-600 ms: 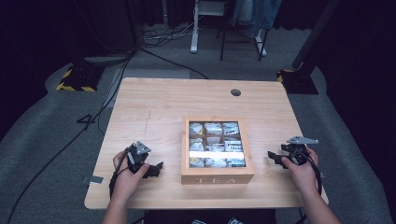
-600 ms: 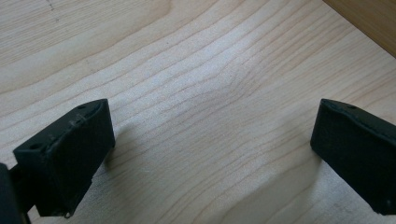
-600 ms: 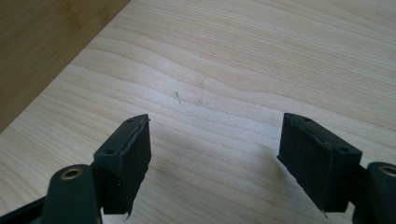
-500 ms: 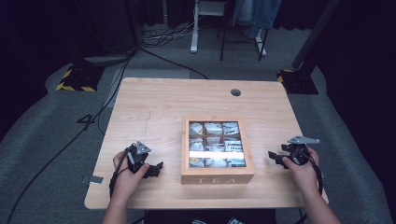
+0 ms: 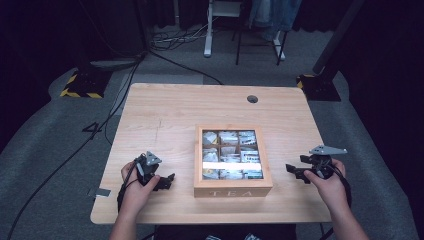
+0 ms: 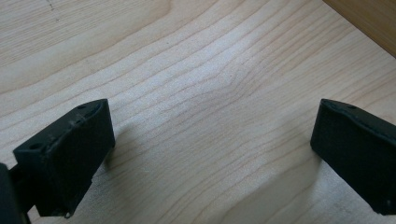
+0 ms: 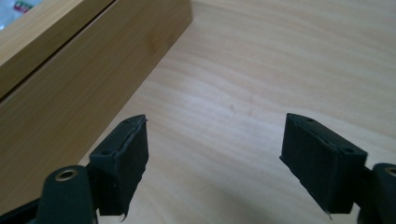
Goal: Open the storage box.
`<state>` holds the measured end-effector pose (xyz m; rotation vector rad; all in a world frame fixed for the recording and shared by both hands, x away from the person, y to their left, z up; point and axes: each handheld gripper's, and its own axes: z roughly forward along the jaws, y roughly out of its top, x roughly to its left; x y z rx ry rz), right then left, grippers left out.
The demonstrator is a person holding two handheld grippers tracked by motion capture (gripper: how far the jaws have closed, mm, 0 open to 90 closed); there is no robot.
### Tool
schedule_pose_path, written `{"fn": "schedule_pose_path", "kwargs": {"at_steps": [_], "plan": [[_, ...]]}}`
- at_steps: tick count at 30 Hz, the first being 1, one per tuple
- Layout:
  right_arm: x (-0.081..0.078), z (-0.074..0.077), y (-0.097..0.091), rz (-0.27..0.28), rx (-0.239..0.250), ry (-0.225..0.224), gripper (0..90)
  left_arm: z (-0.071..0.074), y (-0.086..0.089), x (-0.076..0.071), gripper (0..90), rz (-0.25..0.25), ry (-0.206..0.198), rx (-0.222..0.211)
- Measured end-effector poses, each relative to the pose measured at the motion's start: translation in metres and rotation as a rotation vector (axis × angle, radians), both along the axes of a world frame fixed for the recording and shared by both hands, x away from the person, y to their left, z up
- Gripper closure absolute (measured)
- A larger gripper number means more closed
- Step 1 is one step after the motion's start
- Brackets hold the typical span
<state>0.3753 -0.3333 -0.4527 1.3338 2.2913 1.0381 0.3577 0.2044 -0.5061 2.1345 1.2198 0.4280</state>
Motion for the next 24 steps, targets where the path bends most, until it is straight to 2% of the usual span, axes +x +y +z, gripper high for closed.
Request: {"fn": "schedule_pose_path", "kwargs": {"at_steps": [2,4,6,9,10,11,12,13,15,18,24], "plan": [[-0.004,0.003,0.002,0.006,0.001,0.020,23.4,0.000,0.000,0.000,0.2,0.000,0.001,0.000],[-0.013,0.009,0.007,0.054,0.010,0.041,21.5,0.000,0.000,0.000,0.2,0.000,0.000,0.000],[-0.015,0.011,0.009,0.063,0.009,0.051,21.4,0.000,0.000,0.000,0.1,-0.001,0.000,0.000],[-0.023,0.020,0.017,0.112,0.001,0.029,21.2,0.000,0.000,0.000,0.0,-0.004,-0.001,0.000],[-0.029,0.026,0.024,0.147,0.019,0.018,20.8,0.000,0.000,0.001,0.0,-0.006,-0.006,0.008],[-0.029,0.026,0.024,0.147,0.019,0.018,20.8,0.000,0.000,0.001,0.0,-0.007,-0.005,0.008],[-0.034,0.030,0.031,0.186,0.031,0.007,19.7,0.000,0.000,0.001,0.0,-0.007,-0.004,0.009],[-0.034,0.030,0.031,0.186,0.031,0.007,19.7,0.000,0.000,0.001,0.0,-0.007,-0.004,0.009],[-0.038,0.031,0.037,0.223,0.045,0.011,18.5,0.000,0.000,0.001,0.0,-0.006,-0.005,0.007],[-0.043,0.029,0.052,0.301,0.066,0.020,17.7,0.000,0.000,0.001,0.0,-0.007,-0.005,0.009],[-0.046,0.023,0.068,0.333,0.061,0.018,17.3,0.000,0.000,0.001,0.3,-0.006,-0.004,0.007]]}}
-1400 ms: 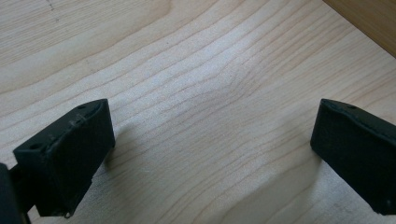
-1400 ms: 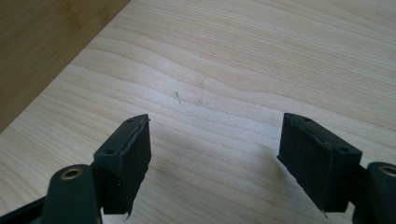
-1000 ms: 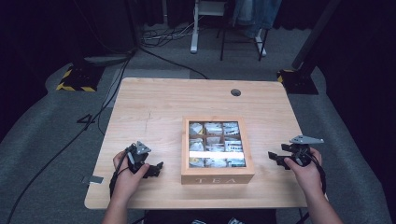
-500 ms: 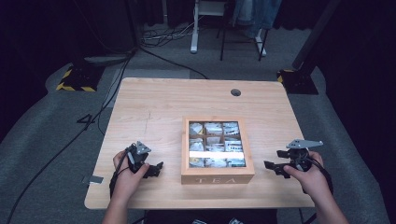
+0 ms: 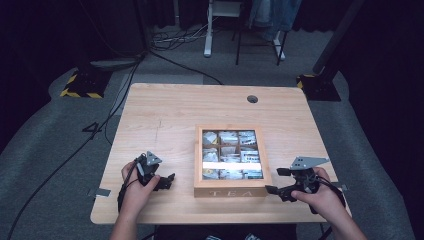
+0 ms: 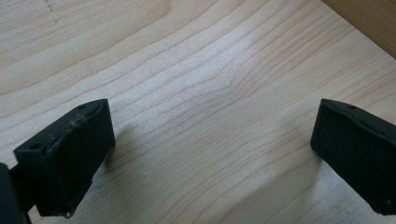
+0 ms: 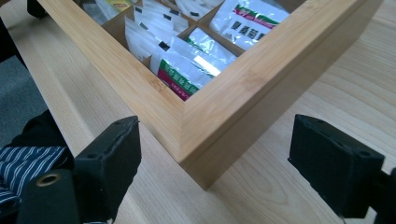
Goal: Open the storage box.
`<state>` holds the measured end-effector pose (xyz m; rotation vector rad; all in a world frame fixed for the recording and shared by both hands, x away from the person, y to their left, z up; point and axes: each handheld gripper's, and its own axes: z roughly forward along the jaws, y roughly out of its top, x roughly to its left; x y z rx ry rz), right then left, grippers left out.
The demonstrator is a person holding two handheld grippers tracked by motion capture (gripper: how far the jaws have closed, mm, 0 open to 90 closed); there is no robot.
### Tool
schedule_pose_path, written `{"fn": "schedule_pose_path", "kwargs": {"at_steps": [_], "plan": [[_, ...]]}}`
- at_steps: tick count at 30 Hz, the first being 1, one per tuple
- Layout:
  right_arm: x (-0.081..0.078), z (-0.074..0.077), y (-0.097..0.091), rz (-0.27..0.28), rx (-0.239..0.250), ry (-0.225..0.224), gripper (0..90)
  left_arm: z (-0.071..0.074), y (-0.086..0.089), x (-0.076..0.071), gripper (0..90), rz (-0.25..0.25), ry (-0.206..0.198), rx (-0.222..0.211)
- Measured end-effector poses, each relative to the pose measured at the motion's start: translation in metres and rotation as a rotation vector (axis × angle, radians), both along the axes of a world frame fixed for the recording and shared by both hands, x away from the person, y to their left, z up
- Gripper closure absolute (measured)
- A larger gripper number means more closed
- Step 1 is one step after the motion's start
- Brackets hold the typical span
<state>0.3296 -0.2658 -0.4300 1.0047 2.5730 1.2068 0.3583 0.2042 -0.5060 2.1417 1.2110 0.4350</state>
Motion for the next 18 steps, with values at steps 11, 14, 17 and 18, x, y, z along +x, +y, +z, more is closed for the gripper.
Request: {"fn": "schedule_pose_path", "kwargs": {"at_steps": [11,14,17,18], "plan": [[-0.005,-0.011,0.019,0.039,-0.094,-0.058,27.2,0.000,0.000,0.000,0.3,0.000,0.000,0.000],[-0.007,-0.010,0.019,0.046,-0.115,-0.073,29.0,0.000,0.000,0.000,0.3,0.000,0.000,0.000],[-0.008,-0.009,0.020,0.052,-0.138,-0.075,31.8,0.000,0.000,0.000,0.3,0.000,0.000,0.000],[-0.009,-0.010,0.021,0.054,-0.161,-0.078,33.2,0.000,0.000,0.000,0.3,0.000,0.000,0.000]]}}
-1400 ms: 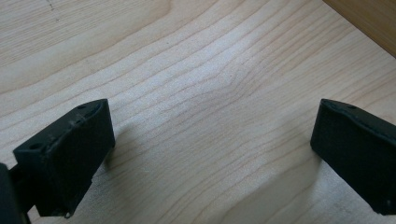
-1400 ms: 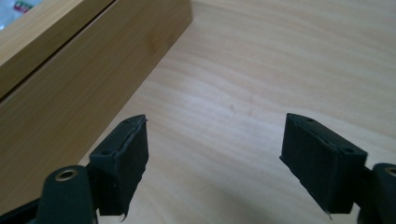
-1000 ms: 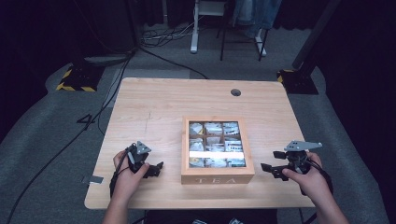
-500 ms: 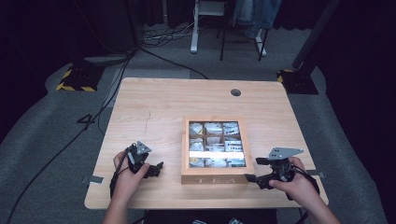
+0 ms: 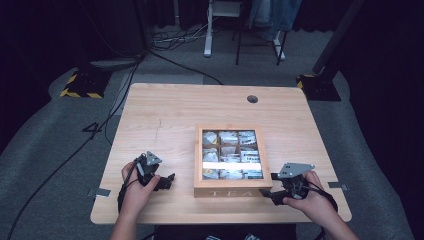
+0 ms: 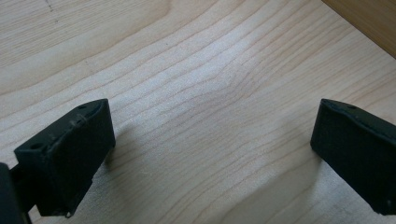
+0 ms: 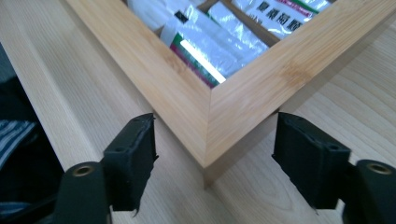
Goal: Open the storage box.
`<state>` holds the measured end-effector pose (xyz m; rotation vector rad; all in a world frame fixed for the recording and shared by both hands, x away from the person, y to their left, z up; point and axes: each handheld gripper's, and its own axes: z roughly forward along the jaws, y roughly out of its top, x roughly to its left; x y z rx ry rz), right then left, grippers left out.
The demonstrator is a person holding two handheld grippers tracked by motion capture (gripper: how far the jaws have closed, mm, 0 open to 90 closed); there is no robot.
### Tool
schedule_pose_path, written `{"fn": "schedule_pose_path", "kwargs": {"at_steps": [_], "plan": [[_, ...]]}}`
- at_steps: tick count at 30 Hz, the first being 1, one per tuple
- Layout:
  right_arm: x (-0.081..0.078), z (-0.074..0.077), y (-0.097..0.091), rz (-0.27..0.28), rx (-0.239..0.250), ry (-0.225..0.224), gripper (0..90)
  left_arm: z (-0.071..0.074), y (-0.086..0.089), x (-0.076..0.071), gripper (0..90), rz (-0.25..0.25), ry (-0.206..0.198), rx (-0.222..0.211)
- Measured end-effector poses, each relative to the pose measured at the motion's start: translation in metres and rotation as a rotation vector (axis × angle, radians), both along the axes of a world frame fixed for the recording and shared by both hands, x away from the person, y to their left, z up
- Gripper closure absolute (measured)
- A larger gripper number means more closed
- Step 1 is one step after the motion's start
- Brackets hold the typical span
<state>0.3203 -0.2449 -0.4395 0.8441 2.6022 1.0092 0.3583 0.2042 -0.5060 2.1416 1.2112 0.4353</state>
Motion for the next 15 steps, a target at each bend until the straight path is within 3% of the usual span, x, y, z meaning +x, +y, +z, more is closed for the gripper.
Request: {"fn": "schedule_pose_path", "kwargs": {"at_steps": [5,6,15], "plan": [[-0.001,0.004,-0.001,-0.026,0.013,0.034,38.3,0.000,0.000,0.000,0.3,-0.001,0.002,0.001],[-0.002,0.010,-0.003,-0.023,0.034,0.029,45.1,0.000,0.000,0.000,0.3,-0.001,0.002,0.001],[-0.004,0.016,-0.004,-0.053,0.053,0.066,49.1,0.000,0.000,0.000,0.3,0.000,0.000,0.003]]}}
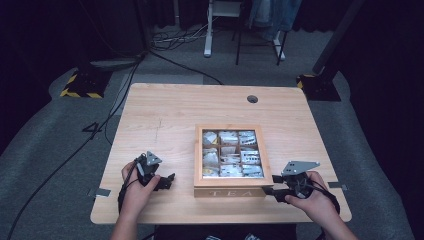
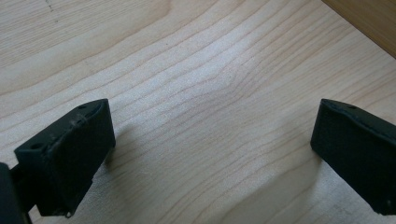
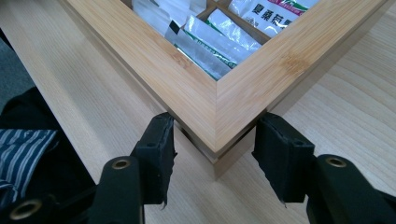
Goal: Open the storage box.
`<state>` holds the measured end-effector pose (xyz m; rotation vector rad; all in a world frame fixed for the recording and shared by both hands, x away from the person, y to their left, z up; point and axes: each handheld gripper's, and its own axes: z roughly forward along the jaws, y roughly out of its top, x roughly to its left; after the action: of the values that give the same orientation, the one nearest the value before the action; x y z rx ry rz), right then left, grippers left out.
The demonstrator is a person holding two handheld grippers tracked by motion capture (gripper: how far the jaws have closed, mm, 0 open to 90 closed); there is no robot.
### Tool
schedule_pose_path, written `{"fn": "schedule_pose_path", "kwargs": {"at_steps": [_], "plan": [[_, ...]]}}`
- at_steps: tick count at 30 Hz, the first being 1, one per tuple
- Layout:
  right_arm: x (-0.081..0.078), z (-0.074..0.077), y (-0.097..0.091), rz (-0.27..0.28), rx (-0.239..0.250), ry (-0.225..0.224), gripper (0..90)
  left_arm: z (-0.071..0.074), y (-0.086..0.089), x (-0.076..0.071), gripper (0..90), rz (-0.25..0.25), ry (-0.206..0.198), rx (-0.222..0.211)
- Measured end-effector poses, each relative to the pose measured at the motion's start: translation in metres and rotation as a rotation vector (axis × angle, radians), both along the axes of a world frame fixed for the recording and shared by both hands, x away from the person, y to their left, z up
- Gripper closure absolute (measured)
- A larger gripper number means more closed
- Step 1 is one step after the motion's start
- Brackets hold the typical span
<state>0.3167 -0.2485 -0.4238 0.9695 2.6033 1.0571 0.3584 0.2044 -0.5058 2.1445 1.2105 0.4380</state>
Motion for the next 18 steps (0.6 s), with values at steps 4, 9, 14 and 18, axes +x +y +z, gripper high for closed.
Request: {"fn": "schedule_pose_path", "kwargs": {"at_steps": [4,9,14,18], "plan": [[-0.002,0.008,-0.002,-0.019,0.027,-0.013,50.8,0.000,0.000,0.000,0.3,0.000,0.000,0.000],[-0.003,0.018,-0.005,-0.043,0.080,-0.050,57.5,0.000,0.000,0.000,0.3,0.000,0.000,0.000],[-0.003,0.024,-0.008,-0.065,0.131,-0.057,58.8,0.000,0.000,0.000,0.3,0.000,0.002,-0.003],[-0.001,0.030,-0.010,-0.070,0.164,-0.089,69.3,0.000,0.000,0.000,0.3,0.003,0.002,-0.005]]}}
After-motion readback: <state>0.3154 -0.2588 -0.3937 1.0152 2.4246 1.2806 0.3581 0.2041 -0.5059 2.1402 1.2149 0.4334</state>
